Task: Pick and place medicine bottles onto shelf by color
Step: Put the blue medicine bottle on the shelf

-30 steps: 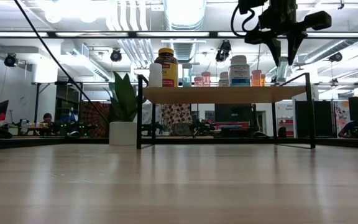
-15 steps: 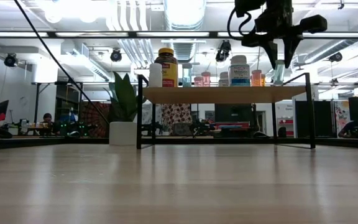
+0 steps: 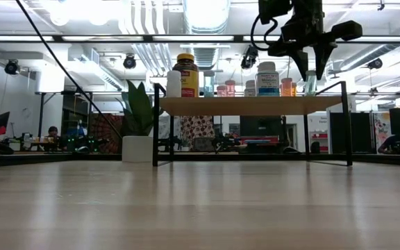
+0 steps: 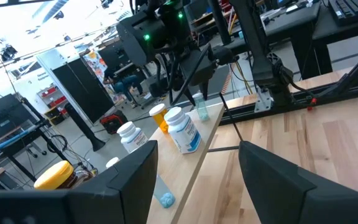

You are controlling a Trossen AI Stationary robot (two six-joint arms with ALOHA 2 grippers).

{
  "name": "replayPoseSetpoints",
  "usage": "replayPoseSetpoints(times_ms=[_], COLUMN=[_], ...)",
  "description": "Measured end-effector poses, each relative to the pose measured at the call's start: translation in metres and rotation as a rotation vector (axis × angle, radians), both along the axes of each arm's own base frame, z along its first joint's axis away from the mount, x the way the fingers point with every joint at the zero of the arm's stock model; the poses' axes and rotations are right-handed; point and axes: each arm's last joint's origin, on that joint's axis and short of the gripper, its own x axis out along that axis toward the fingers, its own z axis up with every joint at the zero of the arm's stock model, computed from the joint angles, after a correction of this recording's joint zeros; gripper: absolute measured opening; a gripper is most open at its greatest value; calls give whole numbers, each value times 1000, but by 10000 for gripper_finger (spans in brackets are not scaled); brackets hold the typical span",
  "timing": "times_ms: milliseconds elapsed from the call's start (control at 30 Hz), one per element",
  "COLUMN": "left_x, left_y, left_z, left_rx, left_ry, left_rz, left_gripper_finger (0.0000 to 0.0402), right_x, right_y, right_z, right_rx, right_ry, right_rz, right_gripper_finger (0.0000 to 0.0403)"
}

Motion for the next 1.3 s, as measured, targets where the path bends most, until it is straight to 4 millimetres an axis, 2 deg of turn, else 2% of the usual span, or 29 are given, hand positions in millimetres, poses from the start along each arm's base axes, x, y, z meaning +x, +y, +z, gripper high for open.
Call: replayPoseSetpoints(times_ms=[600, 1067, 1300], left_x=[0, 0, 0], left_y=[0, 0, 0], left_z=[0, 0, 0], left_rx=[0, 0, 0], left_ry=[0, 0, 0], left_rz=[0, 0, 0], left_gripper_finger=[208, 208, 208], right_x=[-1, 0, 1], right_y=[0, -1, -1], right_z=[0, 0, 7], right_rx=[-3, -32, -42], right_ry=[1, -15, -42], right_rz=[-31, -78, -80], right_gripper_finger=[115, 143, 158])
